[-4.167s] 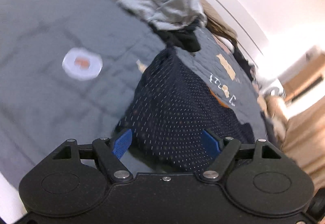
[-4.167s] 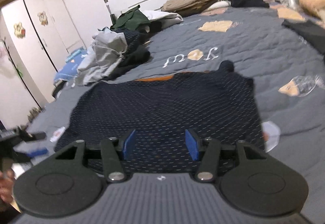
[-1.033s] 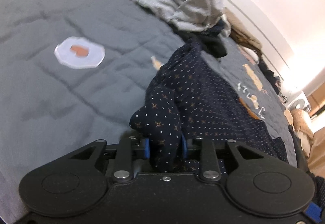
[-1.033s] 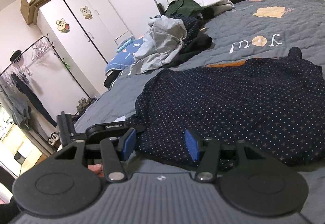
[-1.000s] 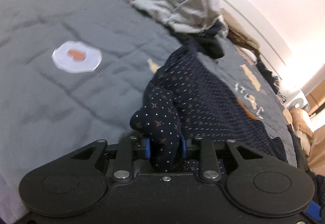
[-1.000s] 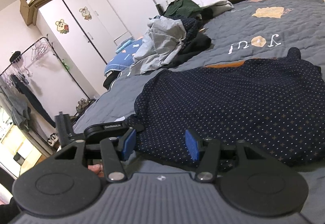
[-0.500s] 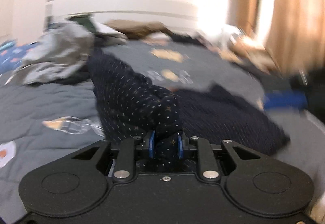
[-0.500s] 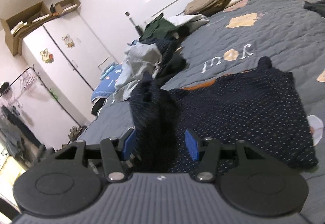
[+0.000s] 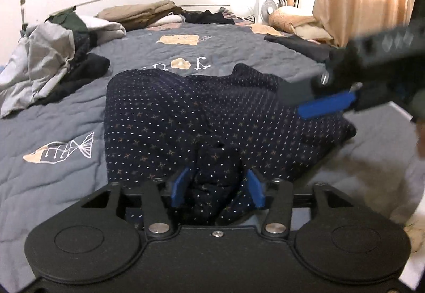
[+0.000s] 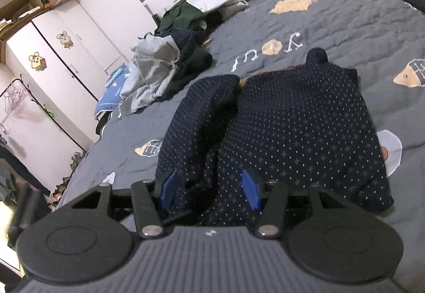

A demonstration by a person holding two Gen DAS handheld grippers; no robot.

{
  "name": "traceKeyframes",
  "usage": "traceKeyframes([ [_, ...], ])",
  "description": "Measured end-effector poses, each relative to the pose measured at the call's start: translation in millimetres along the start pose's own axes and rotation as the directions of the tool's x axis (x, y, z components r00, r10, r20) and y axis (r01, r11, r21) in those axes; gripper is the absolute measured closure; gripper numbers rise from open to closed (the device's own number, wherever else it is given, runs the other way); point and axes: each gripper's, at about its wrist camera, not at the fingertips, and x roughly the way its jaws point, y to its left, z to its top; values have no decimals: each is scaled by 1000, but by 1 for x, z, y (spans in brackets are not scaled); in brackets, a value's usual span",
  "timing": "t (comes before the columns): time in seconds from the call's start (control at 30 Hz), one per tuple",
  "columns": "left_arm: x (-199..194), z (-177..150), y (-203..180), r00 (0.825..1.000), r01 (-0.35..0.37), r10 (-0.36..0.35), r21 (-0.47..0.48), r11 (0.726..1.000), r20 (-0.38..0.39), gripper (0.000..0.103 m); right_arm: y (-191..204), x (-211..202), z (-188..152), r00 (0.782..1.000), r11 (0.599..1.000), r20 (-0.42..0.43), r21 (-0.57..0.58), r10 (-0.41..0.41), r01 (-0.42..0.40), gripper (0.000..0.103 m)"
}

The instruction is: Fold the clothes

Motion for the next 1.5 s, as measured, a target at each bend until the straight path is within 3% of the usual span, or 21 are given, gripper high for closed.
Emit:
traceKeyframes([
  [0.13, -25, 5, 9, 1000, -7, 8, -25, 1000, 11, 38, 0, 4, -1, 1000, 1000, -5, 24, 18, -18, 50],
  [0.27, -49, 13, 32, 996, -39, 48, -106, 994, 81, 31, 7, 15, -7, 999, 1000, -34, 9, 25, -25, 50],
  [0.43, -53, 19, 66, 991, -63, 94, -281, 958, 98, 30, 21, 39, -20, 996, 999, -92, -43, 13, -17, 50],
  [0.53, -52, 20, 76, 990, -72, 107, -332, 941, 90, 29, 26, 50, -25, 995, 999, -101, -54, -3, -2, 50],
  [1.17, -58, 11, 90, 990, -102, 130, -340, 935, 60, 25, 32, 91, -27, 998, 996, -33, 69, -52, 54, 51],
  [1.27, -58, 8, 92, 989, -114, 139, -339, 934, 52, 25, 33, 91, -25, 998, 994, -19, 89, -58, 59, 78],
  [1.5, -62, 7, 101, 985, -136, 166, -366, 921, 51, 25, 38, 52, -9, 994, 990, 104, 137, 13, -28, 85],
])
